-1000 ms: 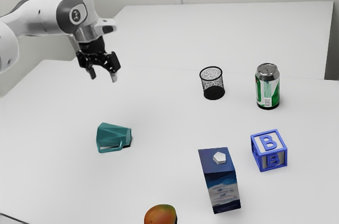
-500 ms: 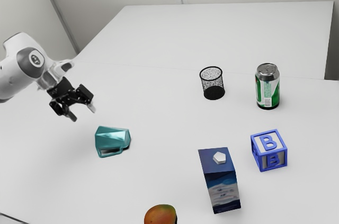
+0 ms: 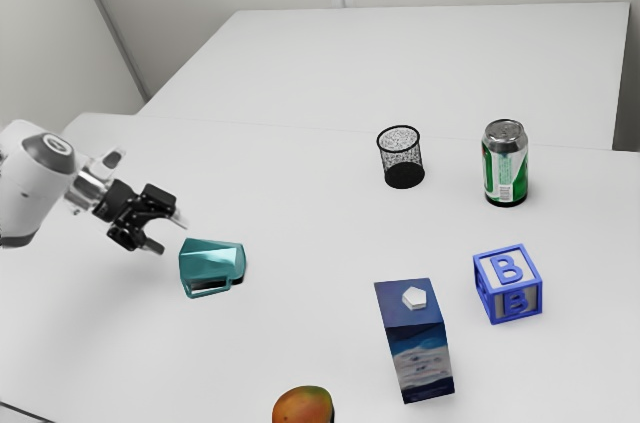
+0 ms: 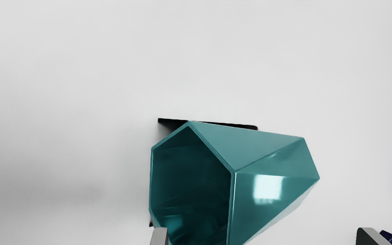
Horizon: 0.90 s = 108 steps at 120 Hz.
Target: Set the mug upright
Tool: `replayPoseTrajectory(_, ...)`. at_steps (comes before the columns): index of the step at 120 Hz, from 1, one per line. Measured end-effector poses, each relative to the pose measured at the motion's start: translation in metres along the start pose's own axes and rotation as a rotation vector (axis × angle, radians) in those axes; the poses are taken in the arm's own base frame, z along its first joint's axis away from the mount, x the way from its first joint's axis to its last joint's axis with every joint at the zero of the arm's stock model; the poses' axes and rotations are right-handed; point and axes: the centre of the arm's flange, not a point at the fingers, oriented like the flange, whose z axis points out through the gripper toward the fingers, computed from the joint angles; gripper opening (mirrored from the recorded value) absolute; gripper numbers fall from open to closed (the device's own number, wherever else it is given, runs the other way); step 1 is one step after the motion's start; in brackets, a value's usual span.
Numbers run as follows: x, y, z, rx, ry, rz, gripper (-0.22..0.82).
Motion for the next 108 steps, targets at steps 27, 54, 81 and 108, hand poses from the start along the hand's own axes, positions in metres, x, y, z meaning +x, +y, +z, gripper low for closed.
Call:
replayPoseTrajectory(27, 0.001, 0.011, 0.043, -0.051, -0.031, 0.068, 0.6)
replayPoseTrajectory(54, -0.005, -0.004, 0.052, -0.107, -0.003, 0.074, 0.6)
replayPoseTrajectory(81, -0.008, -0.015, 0.049, -0.19, 0.051, 0.09, 0.6)
replayPoseTrajectory(108, -0.011, -0.018, 0.06, -0.257, 0.067, 0.118, 0.6)
